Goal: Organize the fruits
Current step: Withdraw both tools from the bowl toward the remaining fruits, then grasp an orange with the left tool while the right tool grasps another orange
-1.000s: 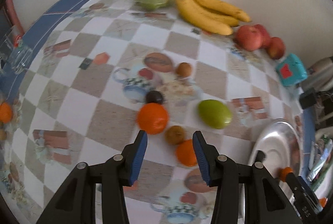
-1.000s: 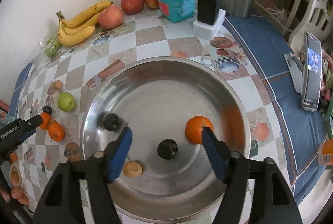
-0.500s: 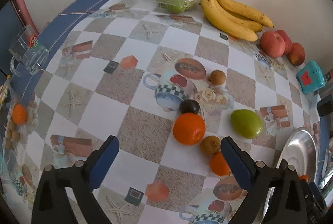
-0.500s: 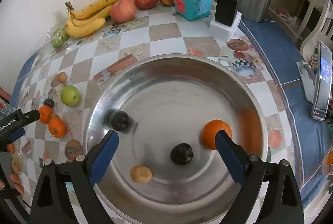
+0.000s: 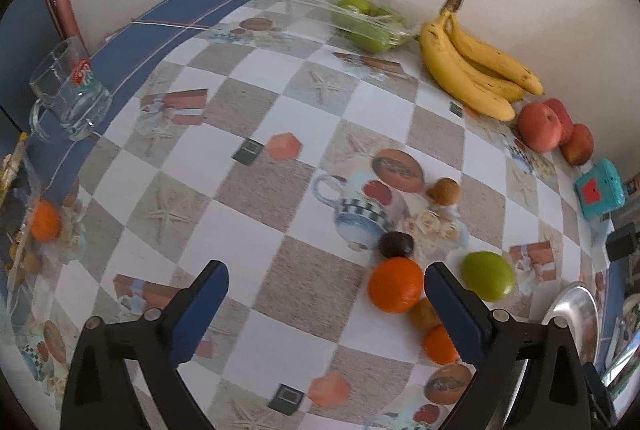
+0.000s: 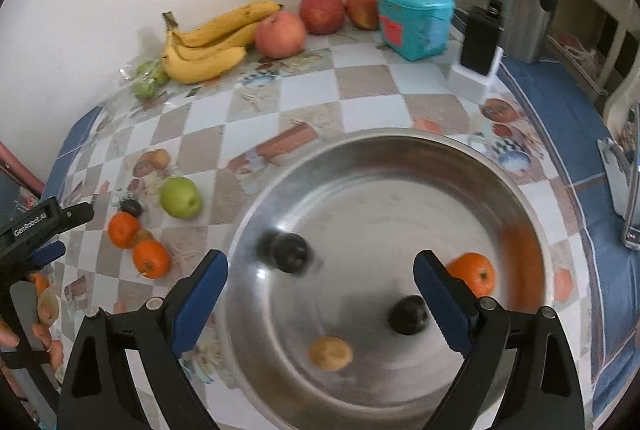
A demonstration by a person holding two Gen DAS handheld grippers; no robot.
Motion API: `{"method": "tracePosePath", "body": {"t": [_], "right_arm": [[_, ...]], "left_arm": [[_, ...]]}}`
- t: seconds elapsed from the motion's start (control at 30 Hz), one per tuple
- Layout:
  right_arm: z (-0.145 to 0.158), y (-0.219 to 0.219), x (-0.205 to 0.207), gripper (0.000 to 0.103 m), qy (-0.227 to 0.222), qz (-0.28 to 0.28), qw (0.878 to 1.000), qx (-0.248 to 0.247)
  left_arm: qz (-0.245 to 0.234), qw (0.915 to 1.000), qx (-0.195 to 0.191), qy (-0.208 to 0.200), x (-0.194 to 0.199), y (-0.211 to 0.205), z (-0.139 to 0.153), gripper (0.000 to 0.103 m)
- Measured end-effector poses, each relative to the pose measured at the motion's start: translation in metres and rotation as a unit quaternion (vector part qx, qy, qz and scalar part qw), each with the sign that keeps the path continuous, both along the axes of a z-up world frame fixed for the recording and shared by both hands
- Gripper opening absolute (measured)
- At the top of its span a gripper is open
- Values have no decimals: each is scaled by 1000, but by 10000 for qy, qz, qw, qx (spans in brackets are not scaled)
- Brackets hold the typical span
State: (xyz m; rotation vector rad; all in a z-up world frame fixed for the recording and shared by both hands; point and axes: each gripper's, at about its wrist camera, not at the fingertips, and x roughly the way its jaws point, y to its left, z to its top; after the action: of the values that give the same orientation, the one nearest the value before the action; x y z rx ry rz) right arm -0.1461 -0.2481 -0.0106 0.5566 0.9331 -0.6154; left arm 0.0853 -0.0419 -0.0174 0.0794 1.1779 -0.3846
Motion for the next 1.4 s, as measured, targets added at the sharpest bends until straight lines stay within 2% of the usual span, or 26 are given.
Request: {"method": "tracePosePath", "body": {"t": [0.37,0.53,0.77,1.03,1.4], "right_arm": [[5,37,49,94,-112,618,9980,-24],[5,62,73,94,-83,980,9951,-99],[5,81,92,94,-95,1197,9927,-77],[-4,85,104,94,-32,1185,9929,66],[-27,89,120,94,285,1275,9913,153]], "left_arm": [[221,9982,463,-315,22,27,4,100],[345,9976,487,-343,31,39,7,100],[418,9972,487,-395,37,48,11,100],[343,9986,362,-161,37,43,3,100],[-109,9996,100,250,28,17,-14,100]]}}
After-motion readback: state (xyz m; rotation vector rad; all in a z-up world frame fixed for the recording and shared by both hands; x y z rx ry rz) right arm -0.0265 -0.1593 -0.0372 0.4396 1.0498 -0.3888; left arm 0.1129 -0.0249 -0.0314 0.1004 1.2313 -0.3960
